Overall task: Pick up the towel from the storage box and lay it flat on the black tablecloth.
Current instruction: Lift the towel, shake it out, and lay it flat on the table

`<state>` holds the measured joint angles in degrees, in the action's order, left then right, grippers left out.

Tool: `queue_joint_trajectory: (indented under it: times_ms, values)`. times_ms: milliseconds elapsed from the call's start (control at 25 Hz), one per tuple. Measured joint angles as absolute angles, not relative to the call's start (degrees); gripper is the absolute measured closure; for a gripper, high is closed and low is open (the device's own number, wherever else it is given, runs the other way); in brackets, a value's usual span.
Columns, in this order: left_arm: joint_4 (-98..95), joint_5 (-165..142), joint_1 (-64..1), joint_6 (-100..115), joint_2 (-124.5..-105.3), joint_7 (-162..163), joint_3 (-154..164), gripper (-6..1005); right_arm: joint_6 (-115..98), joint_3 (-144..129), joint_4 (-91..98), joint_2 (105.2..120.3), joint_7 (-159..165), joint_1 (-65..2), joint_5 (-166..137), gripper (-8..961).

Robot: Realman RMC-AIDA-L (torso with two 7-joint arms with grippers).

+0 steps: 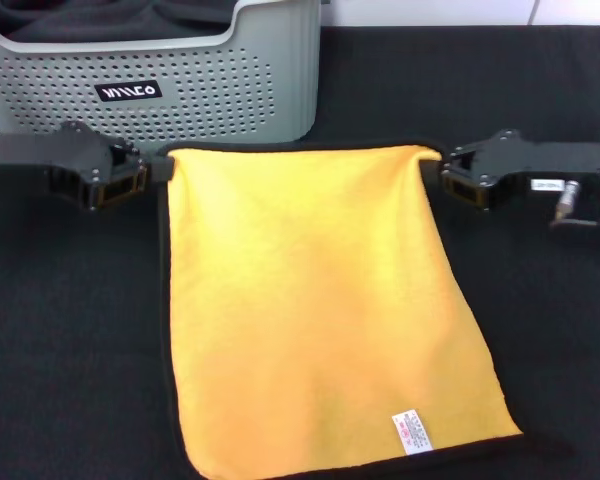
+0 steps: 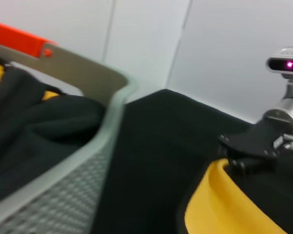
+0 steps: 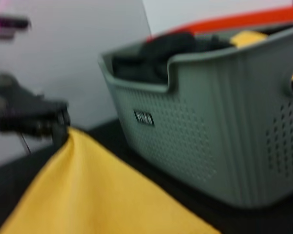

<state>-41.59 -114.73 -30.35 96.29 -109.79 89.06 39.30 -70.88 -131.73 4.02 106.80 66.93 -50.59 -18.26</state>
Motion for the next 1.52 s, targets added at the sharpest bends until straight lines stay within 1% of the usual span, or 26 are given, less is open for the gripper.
queue_joint_trajectory:
  times_ms: [200,280,360,560,840,1120,1520]
  values:
    - [-41.7,-115.4,-30.9,91.7,-110.75,89.1,39.8,986,-61.9,-131.6,4.3,109.57,69.7,-55.0,-27.2,942]
    - [-41.5,-116.3,-31.2,89.9,-111.05,89.1,39.8,986,-59.4,-131.6,4.3,110.33,69.7,-55.8,-28.2,942]
    - [-41.4,-117.7,-31.4,88.6,-111.37,89.1,39.8,985,-58.3,-131.5,4.4,110.55,69.5,-56.2,-28.2,942]
    - [-41.3,-120.6,-31.3,86.5,-112.23,88.9,39.8,985,-57.6,-131.0,4.6,110.04,69.3,-56.4,-27.7,942]
    - [-40.8,-122.0,-30.9,85.2,-112.97,88.3,39.8,985,-57.5,-127.9,4.7,108.68,68.7,-55.4,-27.7,942]
    - [-40.5,-122.3,-31.2,83.0,-113.65,88.1,39.8,981,-57.0,-128.0,4.7,108.88,68.6,-55.6,-28.1,941]
    - [-40.5,-122.3,-30.8,82.1,-113.73,88.1,39.7,971,-56.3,-128.3,4.5,108.89,68.6,-54.7,-28.1,942]
